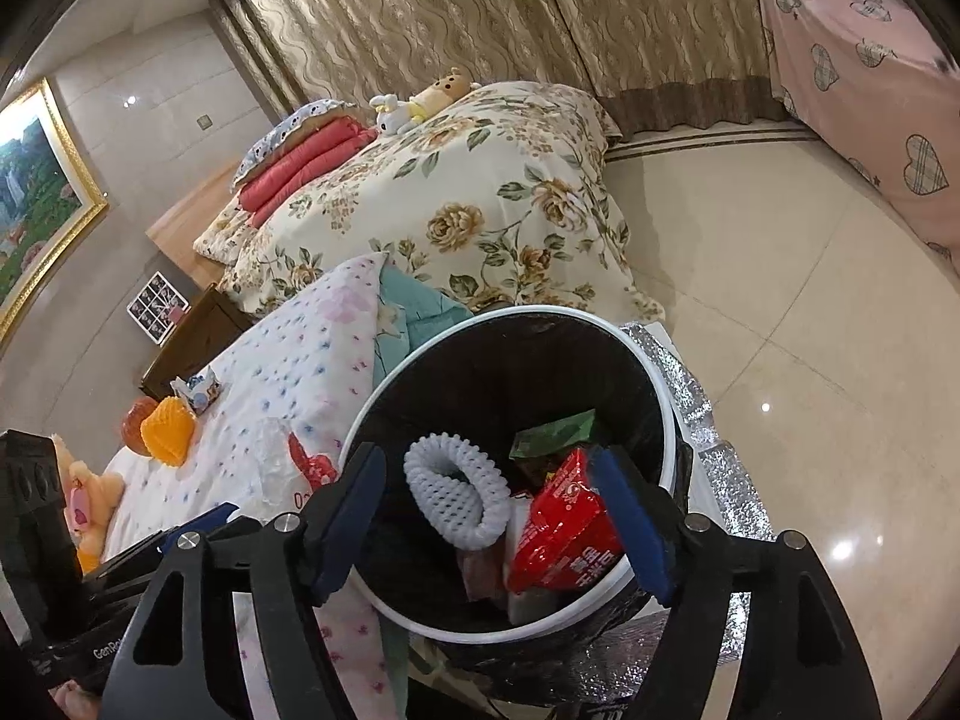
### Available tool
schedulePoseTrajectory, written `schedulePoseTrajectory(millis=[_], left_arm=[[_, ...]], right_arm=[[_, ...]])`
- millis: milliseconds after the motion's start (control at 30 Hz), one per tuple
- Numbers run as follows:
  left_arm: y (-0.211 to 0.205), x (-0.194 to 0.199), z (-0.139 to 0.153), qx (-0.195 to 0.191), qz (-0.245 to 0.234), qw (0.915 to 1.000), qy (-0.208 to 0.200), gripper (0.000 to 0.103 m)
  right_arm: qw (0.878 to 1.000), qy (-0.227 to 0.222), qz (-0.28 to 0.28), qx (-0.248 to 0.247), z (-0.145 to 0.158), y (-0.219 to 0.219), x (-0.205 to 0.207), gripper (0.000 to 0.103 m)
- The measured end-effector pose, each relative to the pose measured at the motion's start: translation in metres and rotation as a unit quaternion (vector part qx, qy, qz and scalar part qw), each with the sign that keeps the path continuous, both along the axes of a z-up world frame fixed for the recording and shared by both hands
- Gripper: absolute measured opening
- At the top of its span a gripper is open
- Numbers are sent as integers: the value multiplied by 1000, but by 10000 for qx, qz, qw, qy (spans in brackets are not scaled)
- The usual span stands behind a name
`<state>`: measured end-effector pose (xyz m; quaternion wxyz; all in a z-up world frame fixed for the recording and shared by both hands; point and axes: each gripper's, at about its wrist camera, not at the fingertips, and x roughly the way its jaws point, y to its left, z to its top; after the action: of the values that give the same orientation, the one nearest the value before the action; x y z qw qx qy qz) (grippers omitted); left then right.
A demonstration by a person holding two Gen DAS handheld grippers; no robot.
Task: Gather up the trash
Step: 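Move both open tools from the bin back over the bed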
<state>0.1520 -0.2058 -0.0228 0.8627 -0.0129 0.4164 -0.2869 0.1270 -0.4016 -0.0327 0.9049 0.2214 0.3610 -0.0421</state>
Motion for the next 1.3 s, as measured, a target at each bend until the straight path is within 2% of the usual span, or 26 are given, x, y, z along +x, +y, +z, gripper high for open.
schedulePoseTrajectory(millis=[267,500,833,1300], left_arm=[[8,-8,15,-180,35,9996,-191,59],[29,-9,9,-175,250,9994,-154,59],[89,-3,-9,-112,949,9954,-5,59],[181,14,-20,-117,1910,9815,105,60]], right_arm=[[9999,-141,-46,-11,10,2,-5,75],[9998,-151,131,12,11,18,-3,76],[9978,-129,652,46,8,66,16,84],[9902,-33,1397,59,-1,137,50,86]])
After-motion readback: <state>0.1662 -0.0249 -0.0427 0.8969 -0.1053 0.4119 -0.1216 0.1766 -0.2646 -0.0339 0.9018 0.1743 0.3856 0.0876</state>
